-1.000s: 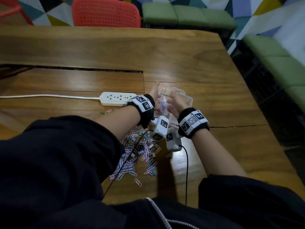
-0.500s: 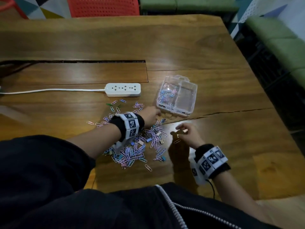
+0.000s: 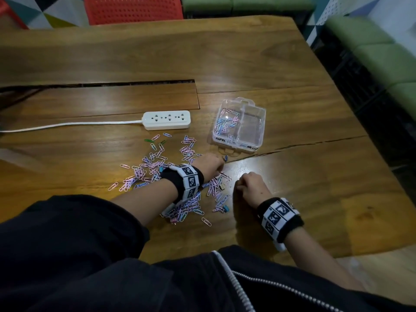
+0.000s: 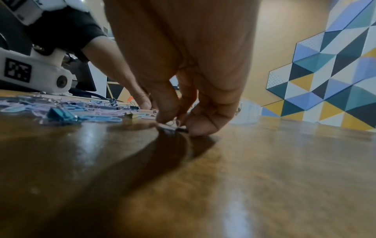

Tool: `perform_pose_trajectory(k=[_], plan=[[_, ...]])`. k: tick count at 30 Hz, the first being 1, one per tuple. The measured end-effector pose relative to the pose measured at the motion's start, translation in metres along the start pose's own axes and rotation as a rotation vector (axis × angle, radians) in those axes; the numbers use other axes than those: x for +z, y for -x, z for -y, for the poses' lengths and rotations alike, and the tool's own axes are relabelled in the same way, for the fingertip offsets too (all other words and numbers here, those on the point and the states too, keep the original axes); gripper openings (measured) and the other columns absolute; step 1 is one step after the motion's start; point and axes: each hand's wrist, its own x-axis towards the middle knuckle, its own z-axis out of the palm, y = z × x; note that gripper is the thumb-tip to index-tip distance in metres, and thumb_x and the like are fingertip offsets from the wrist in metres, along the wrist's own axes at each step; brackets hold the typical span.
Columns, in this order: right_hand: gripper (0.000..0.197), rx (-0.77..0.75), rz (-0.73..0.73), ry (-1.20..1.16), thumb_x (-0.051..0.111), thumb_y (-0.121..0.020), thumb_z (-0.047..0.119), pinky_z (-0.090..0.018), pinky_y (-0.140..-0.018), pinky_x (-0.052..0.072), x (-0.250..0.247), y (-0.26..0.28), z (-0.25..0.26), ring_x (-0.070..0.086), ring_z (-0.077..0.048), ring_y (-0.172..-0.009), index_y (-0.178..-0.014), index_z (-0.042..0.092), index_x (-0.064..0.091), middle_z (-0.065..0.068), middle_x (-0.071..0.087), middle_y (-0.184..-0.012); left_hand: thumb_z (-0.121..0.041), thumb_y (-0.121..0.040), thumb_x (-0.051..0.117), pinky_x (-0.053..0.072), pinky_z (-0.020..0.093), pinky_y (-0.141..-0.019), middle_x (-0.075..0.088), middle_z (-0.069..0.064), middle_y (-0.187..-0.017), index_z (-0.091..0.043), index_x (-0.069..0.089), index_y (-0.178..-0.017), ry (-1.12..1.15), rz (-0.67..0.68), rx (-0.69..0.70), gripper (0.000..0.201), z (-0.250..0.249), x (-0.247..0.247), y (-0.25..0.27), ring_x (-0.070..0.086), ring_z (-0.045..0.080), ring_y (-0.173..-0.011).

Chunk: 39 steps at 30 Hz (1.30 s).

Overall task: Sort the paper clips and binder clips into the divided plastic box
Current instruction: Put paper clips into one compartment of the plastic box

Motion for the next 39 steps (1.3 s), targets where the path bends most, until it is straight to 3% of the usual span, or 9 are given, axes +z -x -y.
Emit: perform_pose_trajectory(k=[4,7,10,13,16,20,25,32,39], plan=[[0.012,0.089,-0.128,-0.309,0.053,-0.087,0.005,-0.021,-0.066,0.039,0.000,-0.005,0.004,0.050,-0.016,-0.078,-0.079,0.013,0.051,-0.005,0.056,-0.085,-0.009,-0.087,0.057,0.042,0.026,-0.078,0.063,0.009,-0.100,-0.003,0.063,-0.097,0.380,-0.076,-0.173,0.013,0.007,0.003,0.004,0.058,0.023,-0.096],[0.027,0.204,-0.130,-0.868,0.045,-0.089,-0.006,-0.014,-0.050,0.046,-0.005,-0.010,0.009,0.058,-0.009,-0.058,-0.075,0.017,0.049,-0.004,0.053,-0.077,-0.010,-0.087,0.059,0.046,0.024,-0.078,0.066,0.011,-0.102,0.000,0.065,-0.104,0.679,-0.150,-0.291,0.021,0.013,-0.001,0.010,0.061,0.020,-0.089],[0.024,0.347,0.011,-1.272,0.038,-0.089,-0.011,-0.017,-0.050,0.048,-0.015,-0.014,0.019,0.053,-0.015,-0.058,-0.077,0.006,0.050,-0.010,0.051,-0.073,-0.006,-0.089,0.053,0.048,0.016,-0.053,0.059,0.007,-0.089,0.002,0.061,-0.106,1.069,-0.085,-0.407,0.020,0.018,-0.009,0.015,0.052,0.010,-0.064],[0.023,0.336,0.055,-1.144,0.042,-0.086,-0.010,-0.017,-0.050,0.042,-0.016,-0.019,0.026,0.048,-0.014,-0.058,-0.071,0.005,0.050,-0.007,0.049,-0.068,0.000,-0.093,0.038,0.050,0.017,-0.049,0.054,0.007,-0.077,-0.004,0.056,-0.087,1.480,-0.023,-0.515,0.019,0.021,-0.017,0.020,0.053,0.014,-0.062],[0.028,0.188,0.062,-0.658,0.053,-0.083,-0.003,-0.014,-0.051,0.039,-0.005,-0.023,0.027,0.047,-0.008,-0.059,-0.066,0.018,0.045,0.001,0.049,-0.068,-0.005,-0.090,0.036,0.046,0.022,-0.052,0.050,0.007,-0.070,-0.006,0.050,-0.073,1.655,0.005,-0.545,0.022,0.021,-0.018,0.023,0.049,0.015,-0.059],[0.037,0.050,0.076,-0.404,0.072,-0.073,0.007,-0.024,-0.072,0.042,0.004,-0.024,0.024,0.053,-0.014,-0.077,-0.067,0.031,0.044,0.001,0.058,-0.086,-0.021,-0.086,0.053,0.039,0.022,-0.052,0.043,0.000,-0.064,-0.017,0.045,-0.064,1.087,0.019,-0.383,0.024,0.015,0.000,0.023,0.042,0.012,-0.051],[0.016,-0.009,0.054,-0.211,0.068,-0.079,0.013,-0.023,-0.073,0.039,0.006,-0.021,0.025,0.058,-0.020,-0.084,-0.071,0.022,0.058,-0.005,0.062,-0.089,-0.031,-0.075,0.070,0.042,0.031,-0.084,0.050,0.004,-0.115,-0.012,0.055,-0.104,0.052,0.076,-0.007,0.038,0.009,0.016,0.033,0.050,0.021,-0.106],[0.020,0.002,-0.009,0.168,0.053,-0.089,0.032,-0.034,-0.086,0.042,0.007,-0.006,0.018,0.051,-0.023,-0.101,-0.093,0.014,0.061,-0.007,0.055,-0.104,-0.030,-0.081,0.065,0.043,0.035,-0.090,0.051,0.006,-0.118,-0.013,0.058,-0.105,0.031,0.020,0.015,0.030,0.008,0.020,0.029,0.050,0.024,-0.110],[0.015,0.209,-0.016,-0.791,0.050,-0.090,0.007,-0.019,-0.058,0.041,-0.005,0.005,0.006,0.050,-0.013,-0.067,-0.077,0.013,0.048,-0.003,0.052,-0.077,-0.032,-0.084,0.061,0.040,0.034,-0.093,0.047,0.007,-0.130,-0.007,0.059,-0.094,0.135,0.036,-0.046,0.027,0.011,0.019,0.028,0.048,0.023,-0.113]])
